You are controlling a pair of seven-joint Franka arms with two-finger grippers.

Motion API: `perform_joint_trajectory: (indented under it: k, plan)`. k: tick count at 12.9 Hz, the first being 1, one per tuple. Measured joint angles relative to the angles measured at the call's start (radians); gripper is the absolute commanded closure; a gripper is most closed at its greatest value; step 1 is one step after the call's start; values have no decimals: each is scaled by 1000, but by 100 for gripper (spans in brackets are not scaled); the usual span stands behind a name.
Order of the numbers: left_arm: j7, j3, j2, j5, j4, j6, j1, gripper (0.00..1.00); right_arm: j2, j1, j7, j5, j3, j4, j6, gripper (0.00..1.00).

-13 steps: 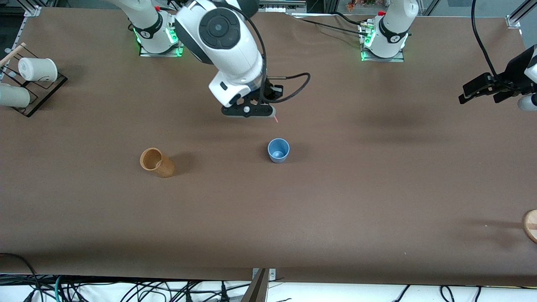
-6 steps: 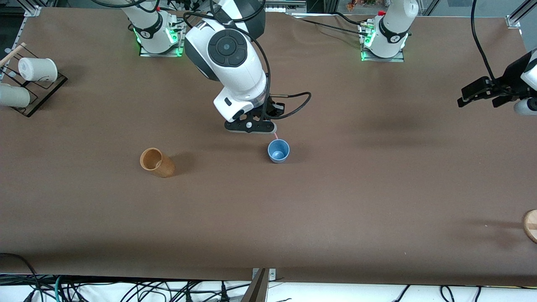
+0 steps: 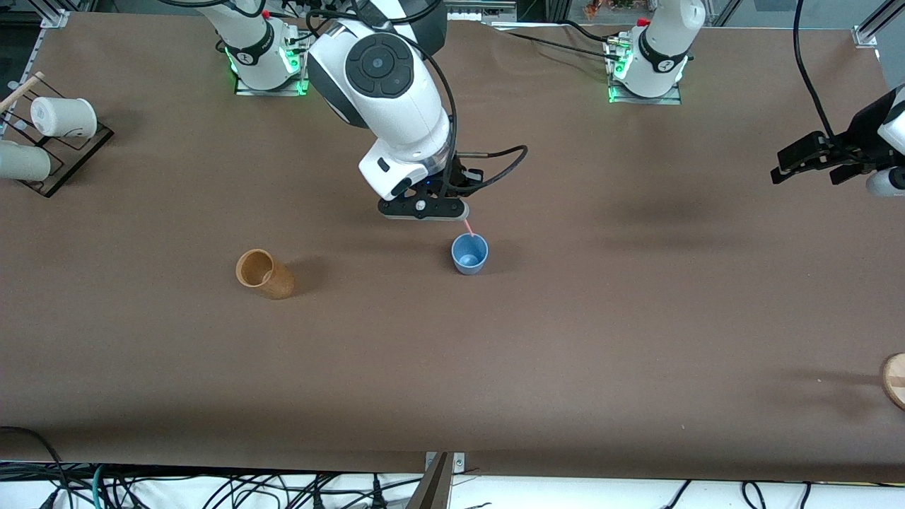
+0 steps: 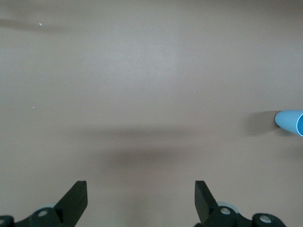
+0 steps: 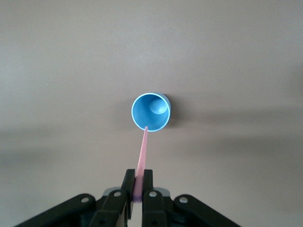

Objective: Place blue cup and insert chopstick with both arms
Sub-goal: 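Lower the chopstick into the blue cup with the right gripper, then open the right gripper and draw it back from the blue cup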

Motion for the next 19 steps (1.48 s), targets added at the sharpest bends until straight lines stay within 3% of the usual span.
perform_joint_trajectory:
  k: [8, 9, 10, 11, 13, 19]
  plan:
    - [2, 0, 1, 0, 1, 0, -5, 0, 38, 1, -16, -22, -25, 0, 25, 95]
    - [2, 0, 2, 0, 1, 0, -5, 0, 53, 3, -16, -28, -25, 0, 29, 90]
    - [2, 0, 2, 0, 1, 0, -5, 0, 69, 6, -16, -31, -25, 0, 34, 68]
    - [2, 0, 2, 0, 1, 0, -5, 0, 77, 7, -16, -32, -25, 0, 36, 29]
    - [2, 0, 2, 0, 1, 0, -5, 0, 80, 7, -16, -33, -25, 0, 37, 1]
    - [2, 0, 2, 0, 1, 0, -6, 0, 47, -5, -25, -36, -31, 11, 13, 0]
